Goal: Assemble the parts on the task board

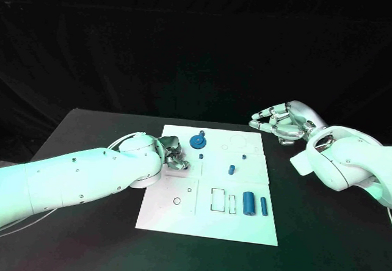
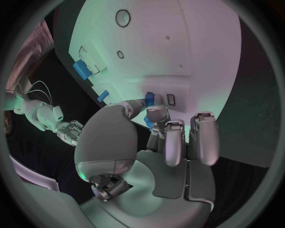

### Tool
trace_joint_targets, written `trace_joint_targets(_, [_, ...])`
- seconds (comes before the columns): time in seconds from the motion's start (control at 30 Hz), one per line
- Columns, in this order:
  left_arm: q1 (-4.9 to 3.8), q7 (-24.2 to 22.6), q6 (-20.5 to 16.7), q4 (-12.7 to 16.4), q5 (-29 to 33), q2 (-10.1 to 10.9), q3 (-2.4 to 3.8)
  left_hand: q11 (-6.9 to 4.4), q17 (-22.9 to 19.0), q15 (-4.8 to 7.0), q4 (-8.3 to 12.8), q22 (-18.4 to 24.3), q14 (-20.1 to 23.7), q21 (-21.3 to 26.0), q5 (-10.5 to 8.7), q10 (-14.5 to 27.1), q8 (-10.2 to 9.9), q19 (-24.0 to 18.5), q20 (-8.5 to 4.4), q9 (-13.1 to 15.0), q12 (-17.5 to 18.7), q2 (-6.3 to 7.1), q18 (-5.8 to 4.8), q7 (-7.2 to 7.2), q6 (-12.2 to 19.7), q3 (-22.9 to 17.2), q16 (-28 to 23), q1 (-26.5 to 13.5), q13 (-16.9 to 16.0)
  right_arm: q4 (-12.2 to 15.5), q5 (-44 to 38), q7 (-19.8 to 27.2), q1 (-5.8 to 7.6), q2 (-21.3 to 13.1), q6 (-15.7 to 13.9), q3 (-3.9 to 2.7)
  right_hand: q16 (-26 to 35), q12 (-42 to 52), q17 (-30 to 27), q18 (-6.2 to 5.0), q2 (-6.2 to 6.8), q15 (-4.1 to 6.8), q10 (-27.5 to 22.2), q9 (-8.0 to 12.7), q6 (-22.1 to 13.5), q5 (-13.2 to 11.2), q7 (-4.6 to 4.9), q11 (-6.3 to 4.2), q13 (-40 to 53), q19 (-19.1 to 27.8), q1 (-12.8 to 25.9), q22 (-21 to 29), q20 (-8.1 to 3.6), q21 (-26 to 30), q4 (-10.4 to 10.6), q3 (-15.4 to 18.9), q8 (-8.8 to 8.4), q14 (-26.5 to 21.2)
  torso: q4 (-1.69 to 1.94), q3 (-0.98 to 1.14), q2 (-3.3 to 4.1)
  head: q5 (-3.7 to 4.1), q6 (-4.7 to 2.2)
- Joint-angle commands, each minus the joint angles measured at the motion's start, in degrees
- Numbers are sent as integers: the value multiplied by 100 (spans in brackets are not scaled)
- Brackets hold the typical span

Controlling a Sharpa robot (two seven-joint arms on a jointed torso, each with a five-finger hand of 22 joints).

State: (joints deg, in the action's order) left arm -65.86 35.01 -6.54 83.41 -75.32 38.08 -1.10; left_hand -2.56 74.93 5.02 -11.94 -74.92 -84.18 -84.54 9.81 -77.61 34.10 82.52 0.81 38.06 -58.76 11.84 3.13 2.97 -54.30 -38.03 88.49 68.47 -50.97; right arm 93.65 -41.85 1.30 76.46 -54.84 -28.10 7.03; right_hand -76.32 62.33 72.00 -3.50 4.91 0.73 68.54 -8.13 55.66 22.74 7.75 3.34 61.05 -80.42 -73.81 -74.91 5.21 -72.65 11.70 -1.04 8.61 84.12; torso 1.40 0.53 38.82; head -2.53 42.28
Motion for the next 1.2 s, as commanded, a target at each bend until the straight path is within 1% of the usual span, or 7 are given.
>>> trace_joint_targets(0.03, [43, 116, 308, -8, 79, -4, -35, 14, 1344, 37, 1050, -272, -533, -27, 27, -37, 28, 32, 2, 5, -39, -4, -39, -102, -102, -1072, 27, 30, -7, 0, -52, 29, -4, 4, 84, 0, 28, 12, 1, -67, 12, 28, -15, 5, 35, 25, 22, -12, 3, 25, 55, -465, 0, 32, 15, 21, 35, 145, -4, 0, 2, 0, 2])
trace_joint_targets(0.4, [38, 152, 385, -56, 120, -18, -31, 14, 1343, 39, 1020, -268, -533, -25, 21, -69, 35, 29, 2, -2, -77, 17, -38, -105, -115, -1091, 26, -19, -34, 2, -52, 24, -4, 2, 80, 1, 28, 12, 1, -67, 12, 28, -15, 5, 35, 25, 22, -12, 3, 25, 55, -465, 0, 32, 15, 21, 35, 145, -1, 1, 1, 5, 26])
trace_joint_targets(0.47, [36, 156, 386, -70, 135, -24, -30, 9, 1343, 42, 984, -269, -533, -25, 17, -136, 46, 30, 2, -4, -240, 27, -38, -115, -134, -1087, 26, -62, -229, 3, -52, 23, -4, 1, 80, 1, 28, 12, 1, -67, 12, 28, -15, 5, 35, 25, 22, -12, 3, 25, 55, -465, 0, 32, 15, 21, 35, 145, -3, 0, 1, 6, 21])
trace_joint_targets(0.53, [34, 160, 385, -87, 152, -31, -29, 1, 1344, 47, 933, -267, -533, -23, 12, -156, 56, 28, 3, -9, -289, 35, -38, -129, -149, -1070, 27, -118, -278, 4, -52, 21, -4, 0, 79, 1, 30, 10, -1, -67, 12, 28, -17, 5, 36, 28, 22, -13, 0, 25, 57, -465, -1, 32, 18, 26, 37, 145, -4, 1, 2, 4, 25])
trace_joint_targets(0.7, [22, 167, 400, -138, 195, -53, -26, -19, 1345, 63, 799, -265, -533, -19, 4, -155, 64, 26, 0, -24, -306, 69, -37, -162, -152, -991, 27, -240, -277, 9, -52, 15, -4, -5, 76, 1, 33, 7, -3, -67, 11, 29, -21, 5, 38, 32, 21, -14, -6, 23, 61, -465, -1, 34, 23, 33, 40, 145, -7, 3, 4, 8, 32])
trace_joint_targets(0.83, [16, 176, 450, -169, 207, -68, -24, -33, 1343, 76, 676, -258, -533, -12, -3, -141, 63, 22, -5, -42, -311, 73, -35, -182, -156, -882, 25, -312, -264, 15, -53, 7, -3, -15, 75, 1, 33, 18, -2, -68, 3, 29, -13, 4, 39, 37, 20, -14, 4, 24, 66, -463, -2, 38, 31, 37, 44, 146, 1, 2, 2, 29, 44])
trace_joint_targets(1.2, [-15, 197, 552, -296, 229, -122, -20, -59, 1342, 101, 336, -267, -532, -7, -7, -122, 46, 29, -23, -120, -386, 78, -37, -218, -210, -459, 24, -398, -297, 32, -54, -6, -3, -29, 74, 1, 40, 16, -7, -68, -9, 30, -17, 4, 38, 51, 19, -15, -5, 21, 91, -464, -3, 41, 58, 58, 51, 146, -4, 3, 3, 30, 47])
